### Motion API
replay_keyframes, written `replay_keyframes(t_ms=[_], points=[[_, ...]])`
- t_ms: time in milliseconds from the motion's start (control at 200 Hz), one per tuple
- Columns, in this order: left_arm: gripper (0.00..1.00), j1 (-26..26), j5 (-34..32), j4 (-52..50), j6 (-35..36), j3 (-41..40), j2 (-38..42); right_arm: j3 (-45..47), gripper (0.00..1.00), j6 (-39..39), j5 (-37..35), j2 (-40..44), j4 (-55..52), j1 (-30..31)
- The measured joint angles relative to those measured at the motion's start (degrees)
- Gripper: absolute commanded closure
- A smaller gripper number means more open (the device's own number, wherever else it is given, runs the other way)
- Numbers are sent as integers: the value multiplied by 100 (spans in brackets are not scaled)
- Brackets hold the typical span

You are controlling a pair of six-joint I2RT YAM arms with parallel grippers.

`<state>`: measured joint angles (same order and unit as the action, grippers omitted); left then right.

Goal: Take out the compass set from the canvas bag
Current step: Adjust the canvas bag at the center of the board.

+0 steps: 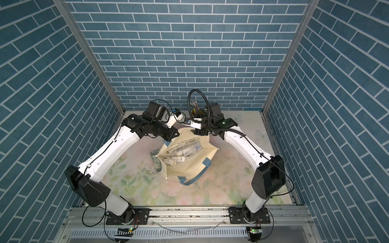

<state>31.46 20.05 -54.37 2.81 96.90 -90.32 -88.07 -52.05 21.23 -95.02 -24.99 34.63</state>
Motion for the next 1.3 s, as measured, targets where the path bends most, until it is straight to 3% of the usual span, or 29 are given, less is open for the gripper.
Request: replay_keyframes(t_ms=[105,195,310,440,645,730,790,920,1040,1295], points=[[73,2,-90,2,31,0,0,116,100,138,155,4,46,33],[52,4,-170,-15,11,2,13,365,100,286,192,44,247,68],[37,0,-337,11,57,-105,205,664,100,387,199,107,608,59],[27,4,-555,0,52,-553,660,704,100,492,175,127,728,55],[24,46,-907,0,22,-1145,1008,728,100,616,170,127,813,33],[26,74,-1056,4,20,-1268,984,730,100,669,170,127,831,28],[34,114,-1137,17,9,-1279,966,730,100,686,173,127,835,22],[72,225,-1285,116,24,-1246,835,737,100,723,173,127,848,17],[98,273,-1434,151,-44,-1117,568,778,100,728,131,127,863,4],[100,275,-1937,258,4,-927,483,876,100,728,131,173,946,-52]])
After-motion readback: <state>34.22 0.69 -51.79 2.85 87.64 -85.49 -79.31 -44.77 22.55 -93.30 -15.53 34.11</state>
